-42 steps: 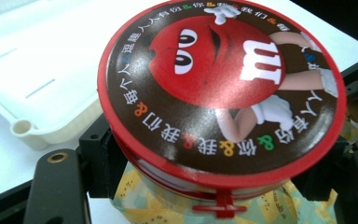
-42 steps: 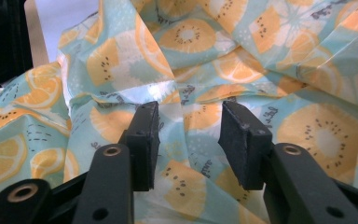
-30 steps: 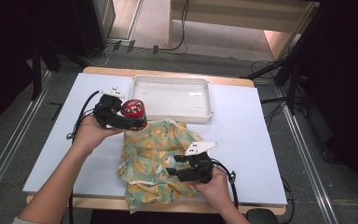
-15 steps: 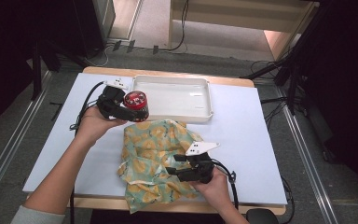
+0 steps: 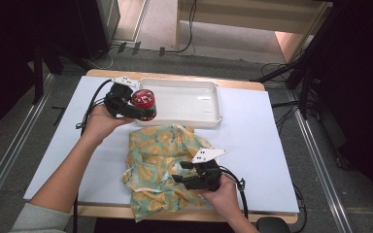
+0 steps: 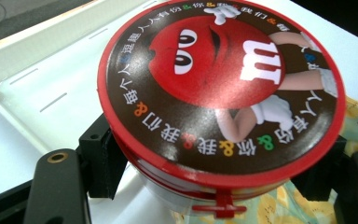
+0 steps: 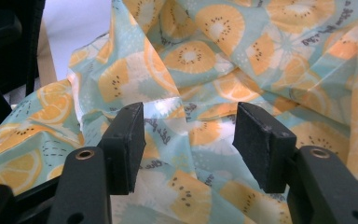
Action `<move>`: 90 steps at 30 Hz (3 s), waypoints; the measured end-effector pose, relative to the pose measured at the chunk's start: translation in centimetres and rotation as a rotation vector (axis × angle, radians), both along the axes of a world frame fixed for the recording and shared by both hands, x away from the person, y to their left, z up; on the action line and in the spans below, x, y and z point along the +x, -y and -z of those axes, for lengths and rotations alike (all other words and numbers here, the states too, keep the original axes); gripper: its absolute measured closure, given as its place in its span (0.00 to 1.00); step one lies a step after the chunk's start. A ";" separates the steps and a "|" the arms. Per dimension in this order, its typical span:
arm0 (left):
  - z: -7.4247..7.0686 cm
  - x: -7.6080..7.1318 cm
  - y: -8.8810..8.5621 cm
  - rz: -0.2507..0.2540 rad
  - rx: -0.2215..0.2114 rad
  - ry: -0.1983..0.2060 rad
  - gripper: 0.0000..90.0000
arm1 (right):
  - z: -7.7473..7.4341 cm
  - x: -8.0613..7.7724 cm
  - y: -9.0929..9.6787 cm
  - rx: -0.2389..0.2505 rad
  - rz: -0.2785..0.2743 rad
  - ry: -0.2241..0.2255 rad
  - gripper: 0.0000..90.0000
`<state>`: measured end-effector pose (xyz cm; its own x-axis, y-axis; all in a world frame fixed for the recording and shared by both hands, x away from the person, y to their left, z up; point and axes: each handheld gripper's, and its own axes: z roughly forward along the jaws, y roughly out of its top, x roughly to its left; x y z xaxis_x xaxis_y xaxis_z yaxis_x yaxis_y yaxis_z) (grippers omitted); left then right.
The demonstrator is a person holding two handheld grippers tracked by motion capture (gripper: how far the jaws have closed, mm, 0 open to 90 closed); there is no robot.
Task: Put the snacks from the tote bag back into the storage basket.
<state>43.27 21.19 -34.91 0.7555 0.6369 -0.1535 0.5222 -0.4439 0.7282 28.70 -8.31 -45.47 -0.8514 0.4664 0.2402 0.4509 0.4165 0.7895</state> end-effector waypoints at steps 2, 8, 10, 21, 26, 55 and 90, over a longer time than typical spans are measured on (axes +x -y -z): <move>0.1 0.4 0.2 0.007 0.006 0.001 0.29 | 0.0 0.0 -0.1 -0.005 0.000 -0.003 0.49; 0.6 1.3 0.7 0.017 0.003 -0.006 0.29 | 0.1 0.0 -0.2 -0.012 -0.001 -0.007 0.49; 0.8 1.5 0.8 0.018 -0.004 -0.014 0.29 | 0.1 0.0 -0.2 -0.012 -0.002 -0.007 0.49; 1.7 3.0 1.0 -0.007 0.004 -0.014 0.29 | 0.2 0.0 -0.3 -0.019 -0.004 -0.012 0.49; 2.1 4.0 1.1 -0.022 0.019 -0.016 0.29 | 0.1 0.0 -0.2 -0.017 -0.004 -0.010 0.49; 5.4 7.7 2.6 -0.085 0.053 -0.038 0.29 | 0.2 -0.1 -0.2 -0.020 0.000 -0.014 0.50; 9.3 8.2 3.9 -0.112 0.135 -0.042 0.29 | 0.4 -0.2 -0.1 -0.021 0.005 -0.024 0.50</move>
